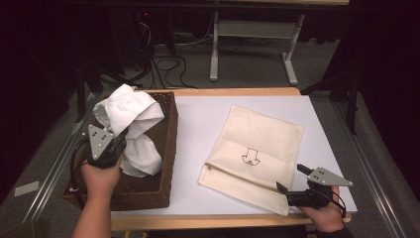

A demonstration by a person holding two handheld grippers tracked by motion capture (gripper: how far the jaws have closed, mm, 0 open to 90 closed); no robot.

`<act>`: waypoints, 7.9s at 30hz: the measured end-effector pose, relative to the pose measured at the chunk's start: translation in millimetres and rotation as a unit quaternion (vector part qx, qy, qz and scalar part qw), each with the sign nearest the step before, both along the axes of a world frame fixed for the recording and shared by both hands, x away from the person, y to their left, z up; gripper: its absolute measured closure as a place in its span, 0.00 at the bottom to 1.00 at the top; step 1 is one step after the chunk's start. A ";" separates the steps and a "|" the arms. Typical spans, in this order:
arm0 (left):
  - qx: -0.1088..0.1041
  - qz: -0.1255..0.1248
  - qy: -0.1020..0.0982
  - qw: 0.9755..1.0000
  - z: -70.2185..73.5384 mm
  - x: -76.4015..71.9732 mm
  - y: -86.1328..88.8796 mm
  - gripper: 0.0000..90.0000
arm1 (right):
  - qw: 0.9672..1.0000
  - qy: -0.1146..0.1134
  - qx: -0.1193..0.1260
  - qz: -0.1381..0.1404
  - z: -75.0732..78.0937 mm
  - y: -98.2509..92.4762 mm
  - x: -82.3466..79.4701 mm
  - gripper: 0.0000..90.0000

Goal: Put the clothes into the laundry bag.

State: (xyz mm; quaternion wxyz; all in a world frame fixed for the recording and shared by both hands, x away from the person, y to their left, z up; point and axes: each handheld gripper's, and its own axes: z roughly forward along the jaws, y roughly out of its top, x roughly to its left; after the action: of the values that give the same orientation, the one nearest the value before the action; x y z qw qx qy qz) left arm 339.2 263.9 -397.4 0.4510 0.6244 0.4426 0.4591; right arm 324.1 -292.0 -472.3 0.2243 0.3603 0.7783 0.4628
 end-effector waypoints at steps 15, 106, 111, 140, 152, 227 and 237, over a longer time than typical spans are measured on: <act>-0.016 0.008 -0.077 0.997 12.7 -12.7 -8.9 0.87 | 1.000 0.001 0.001 -0.003 -0.8 0.3 -0.1 0.03; -0.071 -0.170 -0.143 0.972 36.8 -28.9 -178.8 0.87 | 0.999 -0.011 0.013 0.029 0.3 -0.1 -2.1 0.21; -0.071 -0.173 -0.128 0.974 31.8 -42.6 -168.5 0.87 | 0.999 -0.003 0.010 0.035 -1.5 6.6 -1.8 0.25; -0.065 -0.194 -0.051 0.978 -39.7 -61.3 -167.2 0.87 | 0.986 0.099 -0.114 0.065 -34.7 71.8 36.6 0.52; -0.057 -0.203 -0.039 0.977 -45.1 -60.9 -175.1 0.86 | 0.985 0.108 -0.110 0.072 -35.5 67.6 41.6 0.85; 0.047 -0.207 0.056 0.976 -90.2 -38.5 -227.9 0.86 | 0.997 -0.002 0.051 0.060 38.7 47.9 40.4 0.98; 0.031 -0.226 0.103 0.968 -97.9 -28.3 -243.3 0.63 | 0.997 0.000 0.051 0.059 38.0 47.6 39.6 0.98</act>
State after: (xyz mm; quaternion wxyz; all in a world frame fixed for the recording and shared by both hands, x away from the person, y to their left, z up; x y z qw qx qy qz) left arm 310.9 20.6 -495.4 0.4757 0.7657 0.3198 0.2917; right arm 363.7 -244.4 -434.3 0.1780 0.3245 0.7733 0.5148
